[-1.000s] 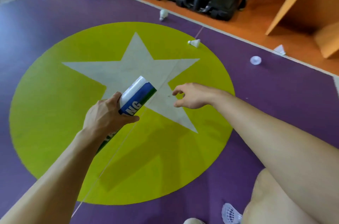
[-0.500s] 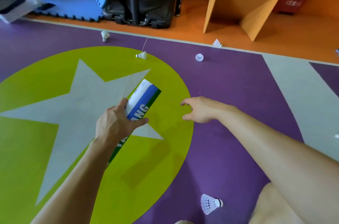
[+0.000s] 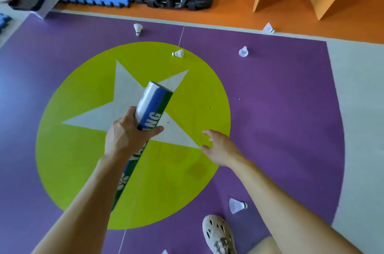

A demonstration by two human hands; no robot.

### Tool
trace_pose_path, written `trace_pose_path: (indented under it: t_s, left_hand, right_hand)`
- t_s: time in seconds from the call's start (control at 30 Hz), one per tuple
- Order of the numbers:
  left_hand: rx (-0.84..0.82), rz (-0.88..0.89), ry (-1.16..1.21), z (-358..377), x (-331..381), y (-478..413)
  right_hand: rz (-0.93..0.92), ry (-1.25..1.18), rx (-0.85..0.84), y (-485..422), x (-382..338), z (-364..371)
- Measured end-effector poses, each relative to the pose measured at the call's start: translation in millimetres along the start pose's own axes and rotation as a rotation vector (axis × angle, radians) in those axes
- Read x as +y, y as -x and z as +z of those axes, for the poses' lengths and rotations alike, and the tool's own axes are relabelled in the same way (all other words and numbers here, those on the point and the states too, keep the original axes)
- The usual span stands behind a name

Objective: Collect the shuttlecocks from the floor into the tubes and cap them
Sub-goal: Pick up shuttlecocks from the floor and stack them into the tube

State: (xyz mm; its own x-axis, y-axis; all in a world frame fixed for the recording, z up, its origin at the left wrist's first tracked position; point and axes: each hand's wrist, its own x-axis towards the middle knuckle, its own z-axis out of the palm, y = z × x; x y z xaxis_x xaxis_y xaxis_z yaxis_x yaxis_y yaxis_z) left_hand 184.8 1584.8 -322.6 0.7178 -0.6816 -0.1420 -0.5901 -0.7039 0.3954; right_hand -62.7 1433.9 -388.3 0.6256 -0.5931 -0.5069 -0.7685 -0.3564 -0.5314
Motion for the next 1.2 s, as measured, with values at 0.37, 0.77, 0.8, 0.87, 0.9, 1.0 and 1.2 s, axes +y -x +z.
trace_pose_path:
  t_s: [0.37, 0.77, 0.8, 0.87, 0.9, 1.0, 1.2]
  left_hand:
    - [-0.109, -0.064, -0.043, -276, 75, 16]
    - [-0.019, -0.182, 0.058, -419, 14, -83]
    - [-0.016, -0.188, 0.065, -424, 0, -104]
    - [-0.005, -0.184, 0.099, -431, -29, -152]
    - [-0.009, -0.169, 0.124, -434, -43, -177]
    - [-0.018, -0.149, 0.157, -448, -73, -248]
    - [-0.091, -0.128, 0.111, -483, -101, -369]
  right_hand:
    - [-0.013, 0.126, -0.046, 99, -143, -223]
    - [-0.207, 0.180, 0.027, -8, -368, -306]
    - [-0.206, 0.179, 0.026, -29, -389, -305]
    - [-0.196, 0.198, 0.025, -71, -428, -301]
    - [-0.199, 0.206, 0.026, -92, -445, -299]
    - [-0.163, 0.229, 0.003, -150, -494, -290]
    - [-0.115, 0.207, -0.041, -246, -566, -296]
